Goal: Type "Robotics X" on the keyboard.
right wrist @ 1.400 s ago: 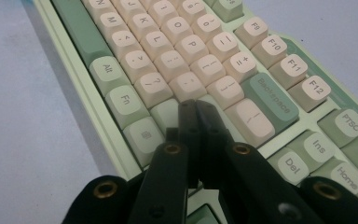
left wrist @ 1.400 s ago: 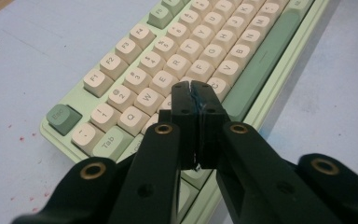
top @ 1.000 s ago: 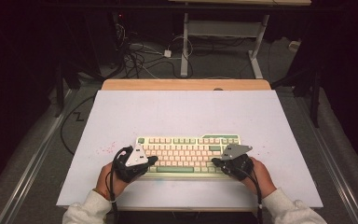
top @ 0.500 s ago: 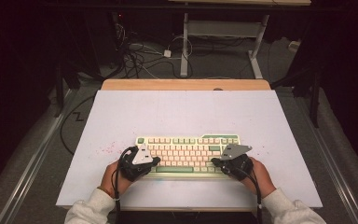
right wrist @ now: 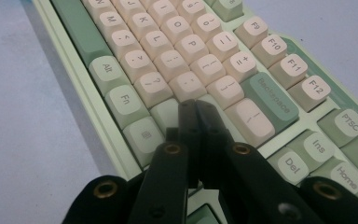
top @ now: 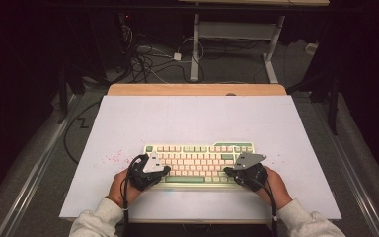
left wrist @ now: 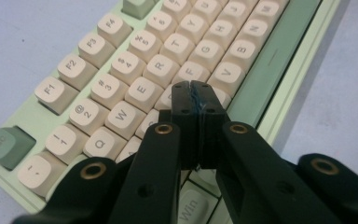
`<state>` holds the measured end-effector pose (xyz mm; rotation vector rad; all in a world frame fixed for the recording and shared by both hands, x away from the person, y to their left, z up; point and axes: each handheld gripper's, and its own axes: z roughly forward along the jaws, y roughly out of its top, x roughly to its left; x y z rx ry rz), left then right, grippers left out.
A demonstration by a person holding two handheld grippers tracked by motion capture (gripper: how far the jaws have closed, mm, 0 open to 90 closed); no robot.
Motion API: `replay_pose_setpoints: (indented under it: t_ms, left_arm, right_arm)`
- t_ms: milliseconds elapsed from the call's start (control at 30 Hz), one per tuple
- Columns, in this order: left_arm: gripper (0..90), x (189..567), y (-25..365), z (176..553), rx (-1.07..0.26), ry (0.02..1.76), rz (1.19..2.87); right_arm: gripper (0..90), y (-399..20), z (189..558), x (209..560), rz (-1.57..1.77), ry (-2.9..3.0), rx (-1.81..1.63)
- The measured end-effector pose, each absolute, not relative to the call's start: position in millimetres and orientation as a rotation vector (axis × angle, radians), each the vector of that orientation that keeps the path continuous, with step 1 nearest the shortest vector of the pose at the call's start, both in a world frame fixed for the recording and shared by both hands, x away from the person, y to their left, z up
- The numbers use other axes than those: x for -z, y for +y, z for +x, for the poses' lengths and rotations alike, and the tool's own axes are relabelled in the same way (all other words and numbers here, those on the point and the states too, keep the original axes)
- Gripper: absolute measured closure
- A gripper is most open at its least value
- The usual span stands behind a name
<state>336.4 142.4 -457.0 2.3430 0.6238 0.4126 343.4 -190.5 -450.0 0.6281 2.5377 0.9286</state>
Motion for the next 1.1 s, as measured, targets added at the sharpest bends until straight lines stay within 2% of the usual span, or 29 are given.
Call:
replay_pose_setpoints:
  t_ms: [633,867,1100]
  left_arm:
    - [87.2,433.0,160.0,328.8,-0.493,0.632,2.241]
    - [87.1,430.6,162.7,327.5,-0.513,0.634,2.228]
    - [86.9,431.6,162.9,326.7,-0.534,0.633,2.223]
  right_arm:
    - [90.0,-189.6,341.8,448.5,0.611,2.535,-0.933]
    - [90.0,-192.7,337.4,433.4,0.598,2.459,-1.031]
    - [77.5,-197.9,335.9,426.9,0.601,2.395,-1.080]
